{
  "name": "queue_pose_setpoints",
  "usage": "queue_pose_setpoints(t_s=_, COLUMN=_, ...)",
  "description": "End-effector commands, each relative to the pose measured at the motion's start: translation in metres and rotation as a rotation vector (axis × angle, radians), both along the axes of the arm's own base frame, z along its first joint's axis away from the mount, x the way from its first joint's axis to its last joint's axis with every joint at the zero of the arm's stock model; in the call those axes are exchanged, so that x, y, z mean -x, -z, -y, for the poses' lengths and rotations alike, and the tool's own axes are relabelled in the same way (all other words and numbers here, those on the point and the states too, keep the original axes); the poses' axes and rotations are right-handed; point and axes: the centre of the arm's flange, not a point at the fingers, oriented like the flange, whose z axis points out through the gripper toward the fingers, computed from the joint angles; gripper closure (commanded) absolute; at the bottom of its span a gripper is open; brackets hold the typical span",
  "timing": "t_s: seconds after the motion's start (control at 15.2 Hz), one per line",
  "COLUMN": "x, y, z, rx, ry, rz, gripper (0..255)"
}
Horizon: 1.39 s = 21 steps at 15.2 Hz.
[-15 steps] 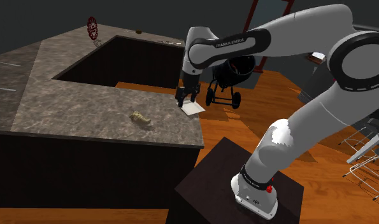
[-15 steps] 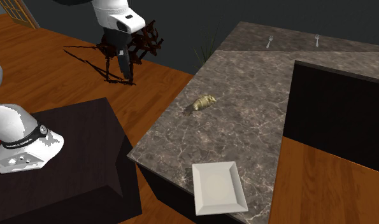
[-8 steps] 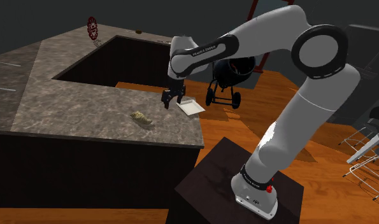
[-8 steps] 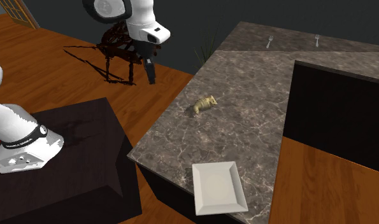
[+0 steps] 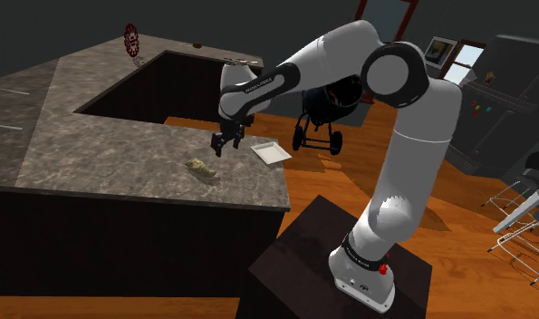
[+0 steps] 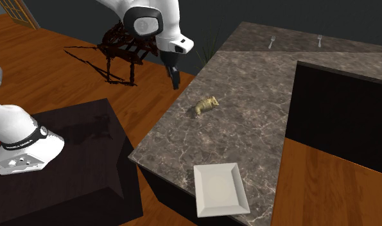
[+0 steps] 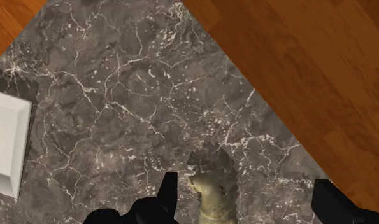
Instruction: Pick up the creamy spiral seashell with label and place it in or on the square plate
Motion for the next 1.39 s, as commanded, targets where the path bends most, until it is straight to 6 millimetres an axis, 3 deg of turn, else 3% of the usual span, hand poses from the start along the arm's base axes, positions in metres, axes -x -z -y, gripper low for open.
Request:
queue_pose_setpoints(t_s=0.0, x=-0.023, y=0.015, z=-0.001, rx=0.007, ry=-0.005, rz=0.012, gripper=0)
queue_pose_setpoints(t_s=0.46, x=-0.098, y=0.059, z=-0.010, rx=0.032, ry=-0.025, rz=0.051, gripper=0)
queue_pose_setpoints(t_s=0.99, x=-0.103, y=0.100, z=-0.009, rx=0.033, ry=-0.025, rz=0.052, gripper=0)
queue_pose_setpoints(t_s=1.32, x=-0.103, y=0.100, z=-0.009, rx=0.033, ry=-0.025, rz=0.052, gripper=0)
